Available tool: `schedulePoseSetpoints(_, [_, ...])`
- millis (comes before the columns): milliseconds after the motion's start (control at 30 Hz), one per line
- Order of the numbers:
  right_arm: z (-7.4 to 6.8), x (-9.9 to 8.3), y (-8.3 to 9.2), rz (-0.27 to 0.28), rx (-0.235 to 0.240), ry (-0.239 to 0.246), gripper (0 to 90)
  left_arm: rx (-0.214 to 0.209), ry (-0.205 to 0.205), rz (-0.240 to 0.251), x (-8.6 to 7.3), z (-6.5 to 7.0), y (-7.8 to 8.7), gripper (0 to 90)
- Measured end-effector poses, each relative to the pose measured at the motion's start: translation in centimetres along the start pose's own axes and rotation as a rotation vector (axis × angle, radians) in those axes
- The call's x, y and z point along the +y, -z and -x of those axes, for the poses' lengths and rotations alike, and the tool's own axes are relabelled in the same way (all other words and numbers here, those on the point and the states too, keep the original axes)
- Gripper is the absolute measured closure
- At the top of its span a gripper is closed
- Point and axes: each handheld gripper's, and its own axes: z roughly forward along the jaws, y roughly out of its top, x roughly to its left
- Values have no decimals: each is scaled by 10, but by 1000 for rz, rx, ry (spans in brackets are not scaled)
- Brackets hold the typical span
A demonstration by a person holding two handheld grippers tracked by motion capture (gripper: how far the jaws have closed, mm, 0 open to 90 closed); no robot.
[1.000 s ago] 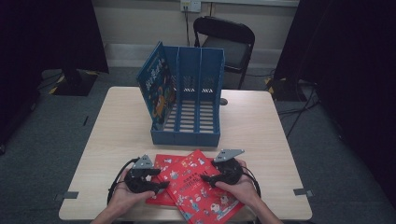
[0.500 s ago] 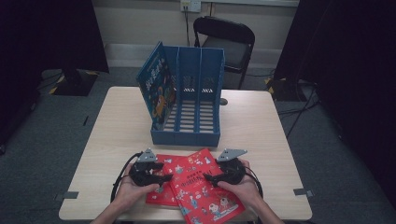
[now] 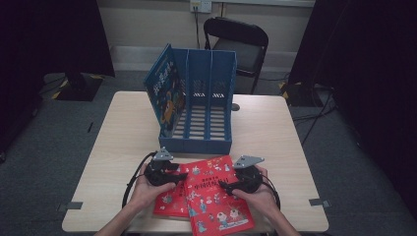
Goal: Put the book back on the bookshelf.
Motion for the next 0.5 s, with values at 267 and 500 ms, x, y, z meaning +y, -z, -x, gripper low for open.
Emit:
schedulePoseSetpoints(267, [3,-4,-1,16,13,-36,156,-38,43,-3,-3,3,3,528])
schedulePoseSetpoints(500, [7,-6,3,-7,28,-74,140,-92,-1,-23,-13,25,10,397])
